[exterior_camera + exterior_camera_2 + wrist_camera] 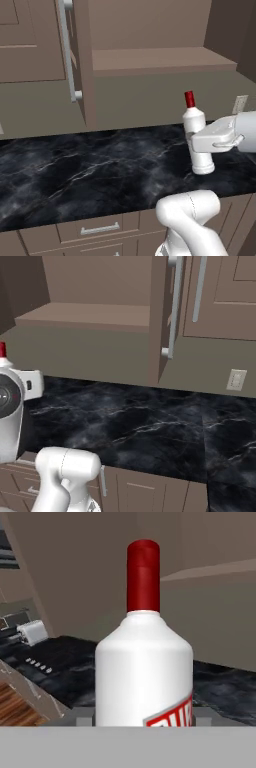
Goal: There is a bowl on the dining counter. Grab a lemon wedge from the fridge and place it in the bowl. Then get the liquor bottle and glass cup from the cabinet and place them next to the bowl.
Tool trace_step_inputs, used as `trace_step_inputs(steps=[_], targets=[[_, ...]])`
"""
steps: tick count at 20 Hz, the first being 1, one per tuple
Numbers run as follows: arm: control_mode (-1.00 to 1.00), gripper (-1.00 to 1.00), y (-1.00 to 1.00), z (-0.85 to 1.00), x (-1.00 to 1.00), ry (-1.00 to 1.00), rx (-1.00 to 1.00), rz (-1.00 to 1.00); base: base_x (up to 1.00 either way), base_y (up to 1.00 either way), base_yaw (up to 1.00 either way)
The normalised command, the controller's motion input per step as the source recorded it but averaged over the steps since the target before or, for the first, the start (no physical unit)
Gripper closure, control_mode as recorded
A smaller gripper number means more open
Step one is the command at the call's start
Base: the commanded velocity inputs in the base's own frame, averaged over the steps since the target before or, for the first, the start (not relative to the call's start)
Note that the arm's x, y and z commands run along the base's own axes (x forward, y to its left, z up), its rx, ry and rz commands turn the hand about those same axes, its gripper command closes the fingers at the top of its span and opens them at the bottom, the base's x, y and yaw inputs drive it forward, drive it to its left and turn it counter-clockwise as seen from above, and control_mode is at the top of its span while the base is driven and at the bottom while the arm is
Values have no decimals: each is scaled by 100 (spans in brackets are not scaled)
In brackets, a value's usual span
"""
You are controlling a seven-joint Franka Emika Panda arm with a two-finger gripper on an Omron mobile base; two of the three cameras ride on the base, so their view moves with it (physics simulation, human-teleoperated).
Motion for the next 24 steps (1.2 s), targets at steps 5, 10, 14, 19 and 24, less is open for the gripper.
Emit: trace_step_inputs(steps=[5, 10, 14, 19, 24], targets=[[100, 100, 0, 0, 0, 0, 0, 0, -92, 2, 0], [100, 100, 0, 0, 0, 0, 0, 0, -100, 39, 14], [100, 100, 0, 0, 0, 0, 0, 0, -95, 67, 60], [100, 100, 0, 0, 0, 0, 0, 0, -59, 46, 76], [100, 100, 0, 0, 0, 0, 0, 0, -47, 10, 84]])
